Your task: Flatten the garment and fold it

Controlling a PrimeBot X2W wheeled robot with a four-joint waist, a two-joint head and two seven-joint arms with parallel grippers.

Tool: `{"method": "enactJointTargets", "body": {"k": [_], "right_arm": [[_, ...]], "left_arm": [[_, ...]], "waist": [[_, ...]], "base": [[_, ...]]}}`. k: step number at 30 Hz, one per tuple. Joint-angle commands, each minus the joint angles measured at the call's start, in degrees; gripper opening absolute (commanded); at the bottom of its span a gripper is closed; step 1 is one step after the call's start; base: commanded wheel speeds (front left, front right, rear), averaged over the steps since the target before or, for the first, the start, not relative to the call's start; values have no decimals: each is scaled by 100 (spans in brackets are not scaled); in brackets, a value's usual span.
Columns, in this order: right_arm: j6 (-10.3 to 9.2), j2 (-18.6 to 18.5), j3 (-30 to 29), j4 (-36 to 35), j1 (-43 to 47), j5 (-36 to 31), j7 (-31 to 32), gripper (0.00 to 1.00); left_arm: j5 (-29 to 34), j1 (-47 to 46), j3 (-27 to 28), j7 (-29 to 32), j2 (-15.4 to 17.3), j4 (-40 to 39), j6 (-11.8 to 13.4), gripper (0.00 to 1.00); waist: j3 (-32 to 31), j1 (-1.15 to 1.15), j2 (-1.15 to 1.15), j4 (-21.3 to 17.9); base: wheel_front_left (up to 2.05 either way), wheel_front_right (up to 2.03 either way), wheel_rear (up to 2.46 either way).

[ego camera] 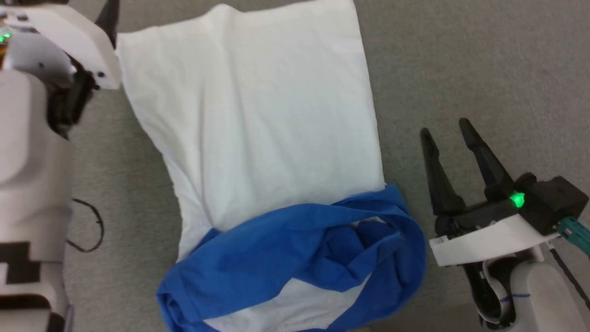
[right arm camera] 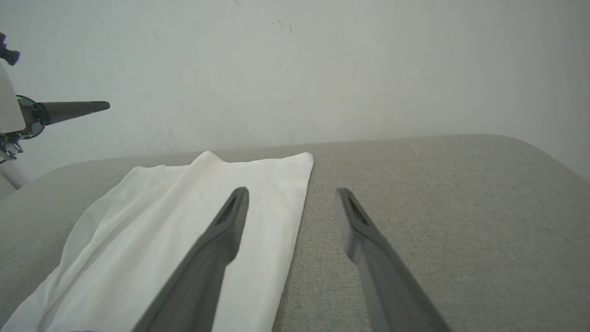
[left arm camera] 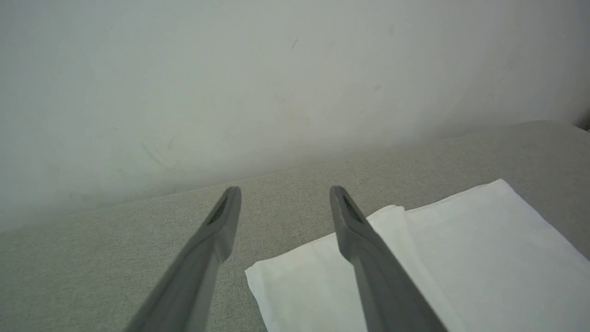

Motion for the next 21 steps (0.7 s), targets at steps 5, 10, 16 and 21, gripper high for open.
{"method": "enactJointTargets", "body": {"k": [5, 10, 16, 21], "right_arm": [[-4, 19, 201, 197, -250, 206, -249, 100], [-4, 19, 310, 372, -297, 318, -401, 100], [-4, 20, 431, 514, -347, 457, -494, 100], [-4, 20, 553, 561, -382, 579, -480, 100]], "left_arm": [[-210, -642, -338, 1268, 428, 998, -155, 100], [-278, -781, -722, 2366, 763, 1554, -183, 100], [-131, -735, -1023, 3563, 1012, 2021, -101, 100], [-101, -593, -1185, 4433, 993, 2105, 48, 18]], "waist": [[760, -2, 0, -718], [857, -2, 0, -887], [870, -2, 0, -1002], [861, -2, 0, -1011]], "base": [[0, 0, 0], [0, 0, 0], [0, 0, 0], [0, 0, 0]]}}
